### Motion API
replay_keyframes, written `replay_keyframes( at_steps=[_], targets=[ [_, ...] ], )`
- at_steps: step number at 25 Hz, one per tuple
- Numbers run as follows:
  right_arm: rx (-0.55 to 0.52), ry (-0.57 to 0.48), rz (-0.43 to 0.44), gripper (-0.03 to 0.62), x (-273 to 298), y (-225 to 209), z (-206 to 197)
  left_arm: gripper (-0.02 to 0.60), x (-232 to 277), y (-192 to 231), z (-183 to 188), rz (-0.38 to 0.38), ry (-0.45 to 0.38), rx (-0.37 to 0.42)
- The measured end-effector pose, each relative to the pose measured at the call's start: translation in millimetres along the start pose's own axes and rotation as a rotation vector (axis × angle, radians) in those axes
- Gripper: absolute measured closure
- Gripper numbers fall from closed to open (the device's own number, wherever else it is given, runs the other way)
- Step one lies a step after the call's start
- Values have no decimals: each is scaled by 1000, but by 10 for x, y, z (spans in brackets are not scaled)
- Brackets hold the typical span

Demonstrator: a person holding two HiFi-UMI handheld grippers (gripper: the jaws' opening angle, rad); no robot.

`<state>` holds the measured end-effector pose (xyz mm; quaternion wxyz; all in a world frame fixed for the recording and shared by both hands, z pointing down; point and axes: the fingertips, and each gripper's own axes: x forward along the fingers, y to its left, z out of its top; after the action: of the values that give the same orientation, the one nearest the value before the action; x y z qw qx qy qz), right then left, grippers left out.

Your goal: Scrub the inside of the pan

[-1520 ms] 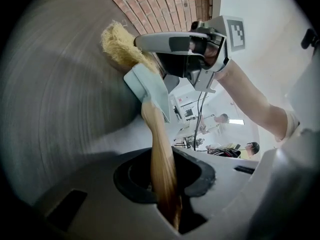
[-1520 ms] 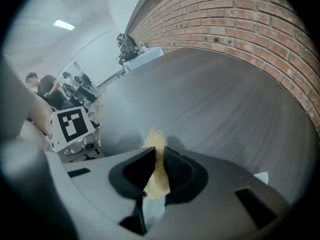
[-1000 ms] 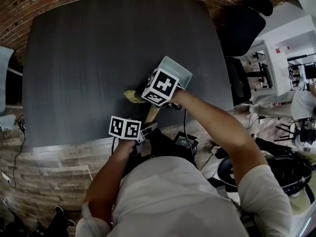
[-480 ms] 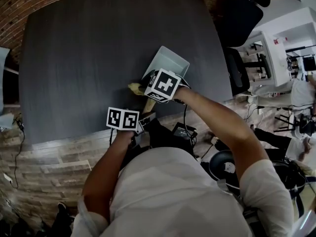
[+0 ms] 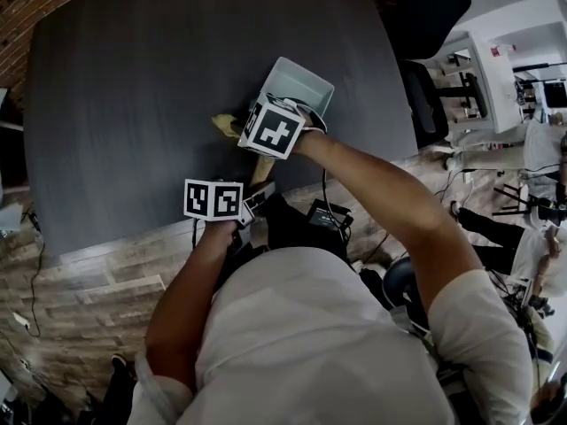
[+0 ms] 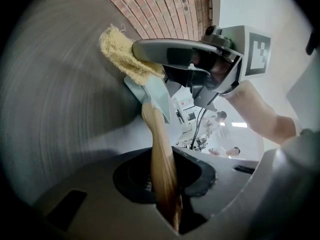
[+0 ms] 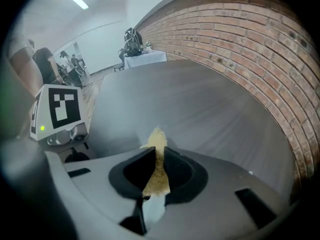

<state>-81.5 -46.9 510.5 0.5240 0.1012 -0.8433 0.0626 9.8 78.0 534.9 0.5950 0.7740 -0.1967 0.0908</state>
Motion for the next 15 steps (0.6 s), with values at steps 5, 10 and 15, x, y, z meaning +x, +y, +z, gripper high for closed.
replay_keyframes(
  at_steps=[5, 10, 15],
  targets=[
    [11, -110, -90, 534, -41, -174, 314, 491, -17, 50, 81, 13, -25, -15],
    [109, -257, -175, 533, -321, -380, 617, 483, -54, 88, 167, 28, -49, -24],
    [176, -317, -221, 533, -579, -552, 585, 480, -4, 139, 377, 56, -83, -31]
  ],
)
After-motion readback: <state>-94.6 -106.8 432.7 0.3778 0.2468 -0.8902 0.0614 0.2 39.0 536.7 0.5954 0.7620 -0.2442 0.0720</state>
